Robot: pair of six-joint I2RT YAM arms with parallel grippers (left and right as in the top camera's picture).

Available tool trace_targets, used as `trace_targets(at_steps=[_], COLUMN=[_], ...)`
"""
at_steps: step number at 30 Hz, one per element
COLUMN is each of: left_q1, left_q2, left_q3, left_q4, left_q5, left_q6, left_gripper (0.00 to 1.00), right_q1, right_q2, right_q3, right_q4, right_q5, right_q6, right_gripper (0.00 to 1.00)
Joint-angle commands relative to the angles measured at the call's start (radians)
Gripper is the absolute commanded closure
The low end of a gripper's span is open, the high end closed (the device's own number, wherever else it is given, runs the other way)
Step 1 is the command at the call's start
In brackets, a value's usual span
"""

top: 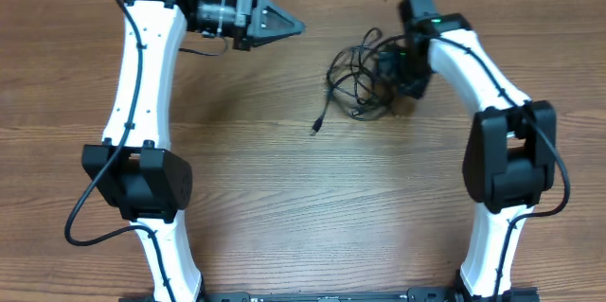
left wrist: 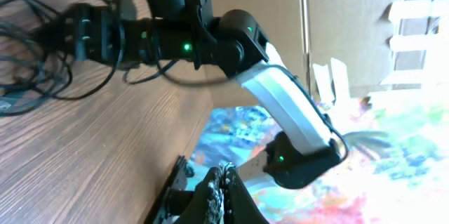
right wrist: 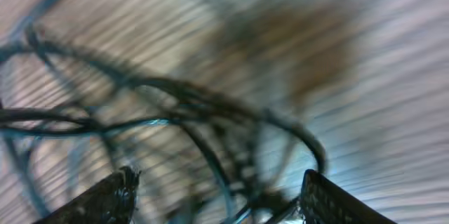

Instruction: Untangle cables

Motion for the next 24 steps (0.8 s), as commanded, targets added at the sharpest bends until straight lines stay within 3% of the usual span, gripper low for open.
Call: trace_targets(at_steps=[1,5,9,13,16,19,24], left_q1=[0.038,0.047,0.032,-0.006,-0.038,-0.078,-0.140], left_q2=[-0.031,-0.031,-0.031,-0.030,-0.030,-0.030,-0.030], left_q3=[0.023,0.023,0.023,0.022,0.022,0.022,0.022], left_q4=[-0.048,-0.119,-0.159,-0.162,-0.156,-0.146,-0.106], left_q5=[0.029,-0.164,-0.365,-0.637,-0.743,-0.825,-0.885], left_q6=[0.099,0.114,0.112,-0.043,-0.100,-0.136,-0.168], left_gripper=[0.96,0.96,0.96,0.96,0.95,0.94,0.93], right_q1=[-0.038,-0.075,-0.090,-0.092,-0.092,-0.095,-0.103], right_q2=[-0.004,-0.004,-0.004,-0.007,-0.008,-0.008,-0.008], right_q3=[-0.011,-0.011,-0.011,0.016,0.063,0.154,0.262], right_q4=[-0.014,-0.061,-0.096,-0.153,-0.220,-0.321,-0.388], right_q5=[0.039,0.023,-0.108,-0.298,-0.342,-0.209,0.162], right_q6=[0.006,0.000,-0.136,-0.364,-0.433,-0.452,-0.313], right_gripper=[0.25,0.22,0.20,0.20,0.20,0.18,0.10])
